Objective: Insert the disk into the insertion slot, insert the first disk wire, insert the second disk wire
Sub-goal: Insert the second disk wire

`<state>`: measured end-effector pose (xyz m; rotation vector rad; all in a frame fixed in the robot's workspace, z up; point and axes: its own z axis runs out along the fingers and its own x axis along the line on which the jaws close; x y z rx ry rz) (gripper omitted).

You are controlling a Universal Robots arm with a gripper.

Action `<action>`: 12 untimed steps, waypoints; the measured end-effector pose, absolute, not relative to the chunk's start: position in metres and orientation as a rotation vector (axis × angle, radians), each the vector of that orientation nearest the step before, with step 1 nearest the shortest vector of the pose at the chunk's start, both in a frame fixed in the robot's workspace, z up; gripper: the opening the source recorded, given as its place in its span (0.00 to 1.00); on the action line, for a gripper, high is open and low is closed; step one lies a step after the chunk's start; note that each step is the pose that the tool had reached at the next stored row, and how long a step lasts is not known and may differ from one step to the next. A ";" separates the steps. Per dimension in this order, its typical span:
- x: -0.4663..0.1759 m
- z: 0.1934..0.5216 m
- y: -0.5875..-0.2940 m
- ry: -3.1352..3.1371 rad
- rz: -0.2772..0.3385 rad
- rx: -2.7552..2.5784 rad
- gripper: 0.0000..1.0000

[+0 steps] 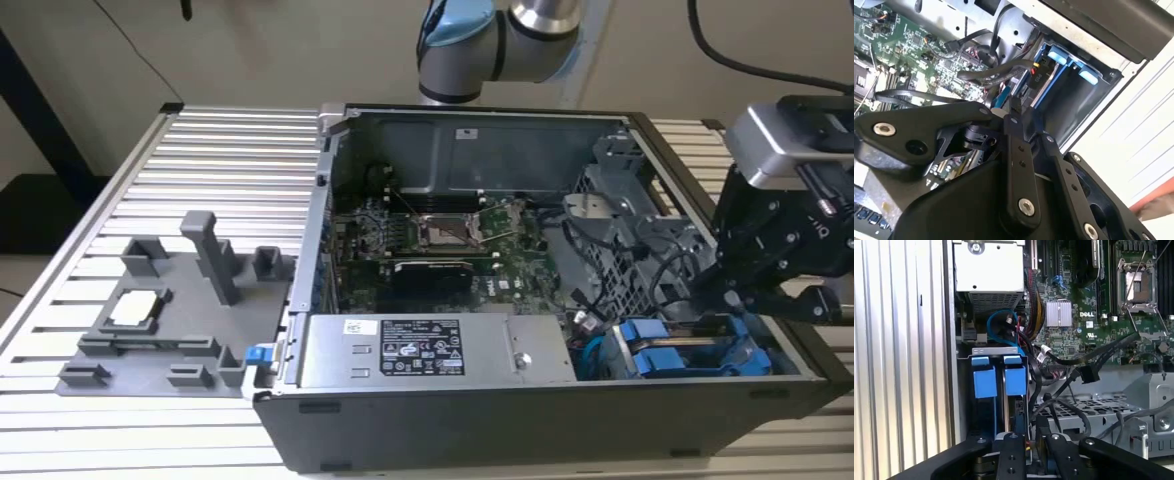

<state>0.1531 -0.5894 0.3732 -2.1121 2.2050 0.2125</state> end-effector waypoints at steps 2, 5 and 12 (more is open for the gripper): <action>0.152 0.380 -0.589 2.205 0.213 -2.112 0.24; 0.147 0.383 -0.589 2.202 0.209 -2.110 0.24; 0.125 0.383 -0.575 2.193 0.190 -2.104 0.24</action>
